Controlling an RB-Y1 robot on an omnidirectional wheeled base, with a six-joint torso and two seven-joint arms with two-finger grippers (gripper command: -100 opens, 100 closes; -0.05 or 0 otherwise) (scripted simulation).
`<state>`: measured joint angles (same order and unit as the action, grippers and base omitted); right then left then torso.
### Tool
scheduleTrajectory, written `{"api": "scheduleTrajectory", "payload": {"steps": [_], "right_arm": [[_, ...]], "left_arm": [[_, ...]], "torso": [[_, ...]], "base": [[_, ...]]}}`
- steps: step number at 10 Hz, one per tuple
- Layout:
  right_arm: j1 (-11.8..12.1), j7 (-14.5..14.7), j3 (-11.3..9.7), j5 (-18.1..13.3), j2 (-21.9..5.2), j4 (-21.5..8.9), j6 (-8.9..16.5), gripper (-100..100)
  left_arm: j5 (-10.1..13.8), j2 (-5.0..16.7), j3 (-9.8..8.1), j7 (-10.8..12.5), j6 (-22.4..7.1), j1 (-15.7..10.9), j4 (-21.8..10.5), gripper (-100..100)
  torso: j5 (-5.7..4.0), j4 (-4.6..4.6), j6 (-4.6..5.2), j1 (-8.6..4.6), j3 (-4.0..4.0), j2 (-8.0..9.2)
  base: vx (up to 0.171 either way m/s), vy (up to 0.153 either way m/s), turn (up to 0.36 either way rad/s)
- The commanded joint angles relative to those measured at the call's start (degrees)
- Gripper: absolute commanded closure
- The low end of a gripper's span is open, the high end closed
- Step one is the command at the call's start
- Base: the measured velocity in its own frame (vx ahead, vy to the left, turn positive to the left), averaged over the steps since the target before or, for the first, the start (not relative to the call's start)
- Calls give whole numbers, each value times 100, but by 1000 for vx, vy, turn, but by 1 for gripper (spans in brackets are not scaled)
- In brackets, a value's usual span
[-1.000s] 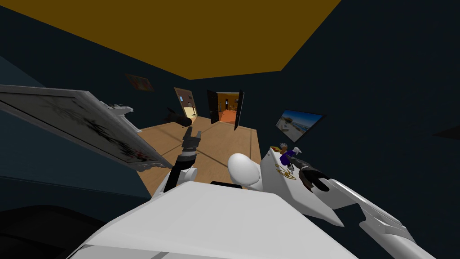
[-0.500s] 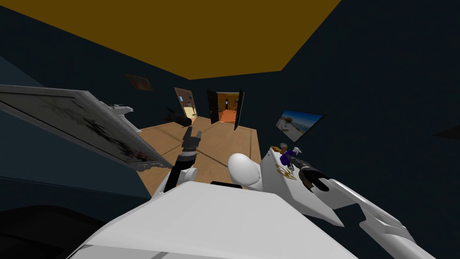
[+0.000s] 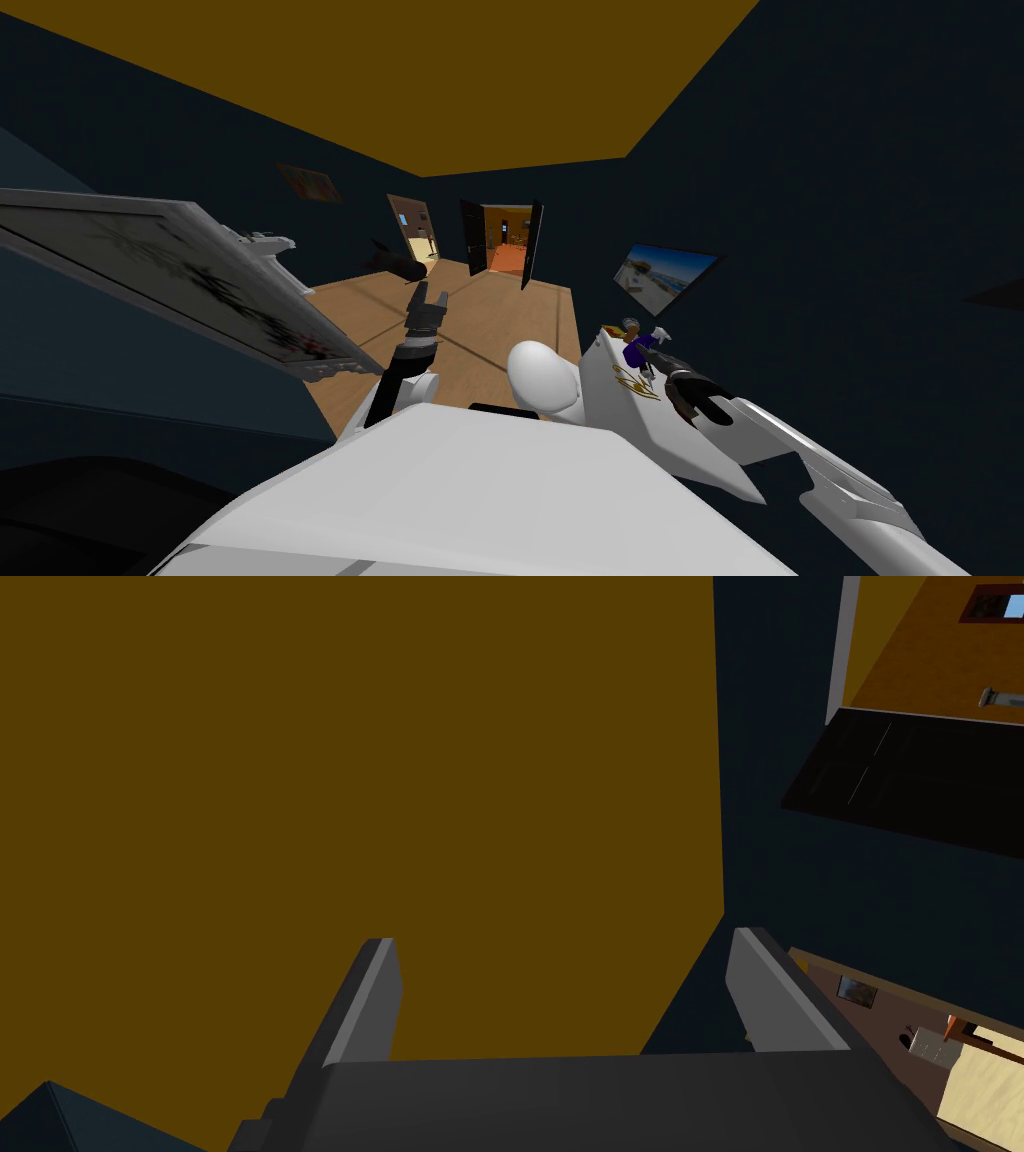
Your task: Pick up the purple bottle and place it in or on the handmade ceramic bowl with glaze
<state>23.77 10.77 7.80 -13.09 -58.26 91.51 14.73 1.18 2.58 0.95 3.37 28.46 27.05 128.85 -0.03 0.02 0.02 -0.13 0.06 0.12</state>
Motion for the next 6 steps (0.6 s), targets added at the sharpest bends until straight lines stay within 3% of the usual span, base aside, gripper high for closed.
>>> {"api": "scheduleTrajectory", "payload": {"steps": [1,6], "right_arm": [[-1,0,0,0,0,-1,0,-100],[-1,0,0,0,0,-1,0,-100]], "left_arm": [[0,0,0,0,0,0,0,0],[0,0,0,0,0,0,0,0]], "torso": [[0,0,0,0,0,0],[0,0,0,2,0,-1]], "base": [[0,0,0],[1,1,-2]]}}
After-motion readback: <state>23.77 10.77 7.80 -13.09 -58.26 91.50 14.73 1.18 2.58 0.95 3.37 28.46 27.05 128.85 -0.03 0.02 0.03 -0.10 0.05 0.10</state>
